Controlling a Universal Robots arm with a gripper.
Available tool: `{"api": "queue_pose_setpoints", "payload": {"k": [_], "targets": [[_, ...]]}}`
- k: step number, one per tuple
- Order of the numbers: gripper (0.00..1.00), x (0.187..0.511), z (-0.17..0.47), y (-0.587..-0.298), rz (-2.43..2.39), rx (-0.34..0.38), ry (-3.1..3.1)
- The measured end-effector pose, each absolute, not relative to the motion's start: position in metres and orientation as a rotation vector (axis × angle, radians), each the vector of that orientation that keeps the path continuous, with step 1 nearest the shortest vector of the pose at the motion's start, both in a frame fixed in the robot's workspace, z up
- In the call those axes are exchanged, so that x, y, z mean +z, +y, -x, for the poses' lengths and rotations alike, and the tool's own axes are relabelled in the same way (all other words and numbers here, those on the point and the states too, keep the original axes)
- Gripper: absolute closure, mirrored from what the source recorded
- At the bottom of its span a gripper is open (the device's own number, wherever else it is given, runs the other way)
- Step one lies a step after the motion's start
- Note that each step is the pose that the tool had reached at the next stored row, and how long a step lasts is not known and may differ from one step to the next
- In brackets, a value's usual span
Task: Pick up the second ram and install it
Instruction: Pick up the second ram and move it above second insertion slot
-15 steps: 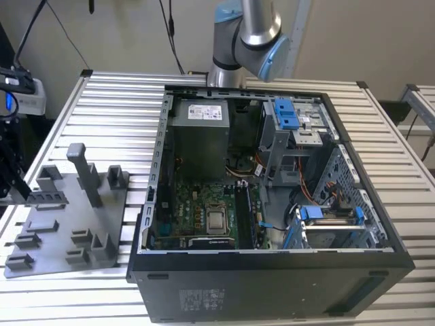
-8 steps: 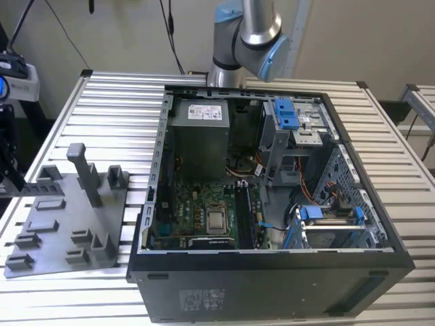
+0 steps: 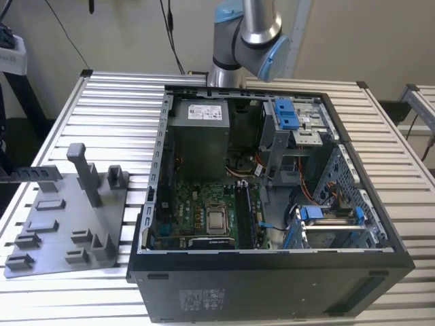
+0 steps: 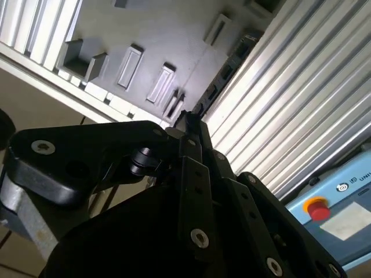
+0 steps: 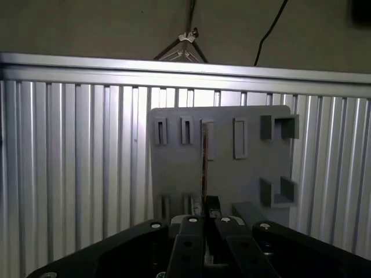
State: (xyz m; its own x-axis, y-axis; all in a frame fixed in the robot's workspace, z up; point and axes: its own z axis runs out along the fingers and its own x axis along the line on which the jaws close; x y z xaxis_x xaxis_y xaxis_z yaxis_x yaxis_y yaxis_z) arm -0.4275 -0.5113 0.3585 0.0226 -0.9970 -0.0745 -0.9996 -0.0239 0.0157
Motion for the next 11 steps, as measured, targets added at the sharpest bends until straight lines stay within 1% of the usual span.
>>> {"api": "queue_pose_setpoints", "payload": {"k": [11], "targets": [[0.86, 0.390, 0.428, -0.511, 2.217, 0.100, 2.166]]}}
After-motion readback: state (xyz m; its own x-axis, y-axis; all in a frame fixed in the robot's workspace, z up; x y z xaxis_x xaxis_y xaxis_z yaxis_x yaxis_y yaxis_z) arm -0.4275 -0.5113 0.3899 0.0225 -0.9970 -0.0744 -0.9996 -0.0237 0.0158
